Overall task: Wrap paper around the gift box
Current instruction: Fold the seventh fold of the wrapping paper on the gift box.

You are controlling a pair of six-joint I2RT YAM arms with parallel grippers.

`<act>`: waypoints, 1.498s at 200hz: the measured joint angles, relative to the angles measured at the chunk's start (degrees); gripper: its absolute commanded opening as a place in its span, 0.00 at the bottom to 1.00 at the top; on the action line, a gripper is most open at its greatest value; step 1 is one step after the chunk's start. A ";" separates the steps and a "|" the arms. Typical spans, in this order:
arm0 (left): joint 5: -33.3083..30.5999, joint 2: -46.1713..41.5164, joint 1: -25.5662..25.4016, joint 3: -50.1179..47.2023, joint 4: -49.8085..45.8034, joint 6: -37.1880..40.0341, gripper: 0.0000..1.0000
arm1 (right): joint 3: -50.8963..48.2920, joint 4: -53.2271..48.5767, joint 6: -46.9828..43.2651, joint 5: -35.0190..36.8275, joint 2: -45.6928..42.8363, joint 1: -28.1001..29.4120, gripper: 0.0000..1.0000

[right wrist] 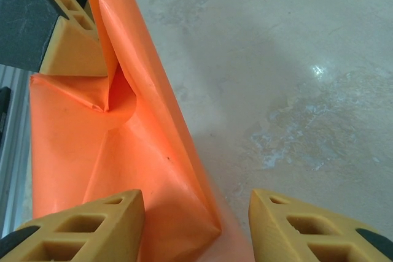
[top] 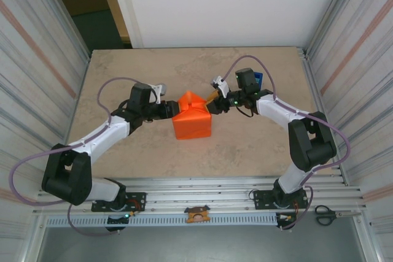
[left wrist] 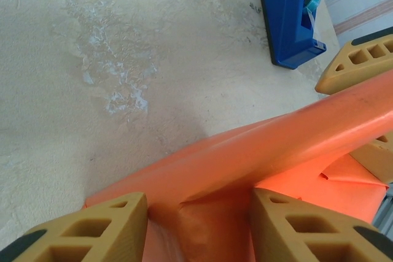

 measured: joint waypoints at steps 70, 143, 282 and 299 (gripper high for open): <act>0.13 0.09 0.00 0.63 -1.20 1.84 0.46 | 8.28 -7.34 -4.44 -0.50 4.85 3.67 0.55; 0.11 0.31 0.02 0.66 -0.94 1.84 0.44 | 10.19 -6.71 -2.71 -3.74 6.29 4.74 0.71; 0.11 0.94 0.07 1.01 -0.55 1.81 0.44 | 10.32 0.20 7.02 4.17 8.22 8.17 0.75; 0.11 0.94 0.07 1.01 -0.55 1.81 0.43 | 10.32 1.01 8.28 4.48 8.22 8.17 0.77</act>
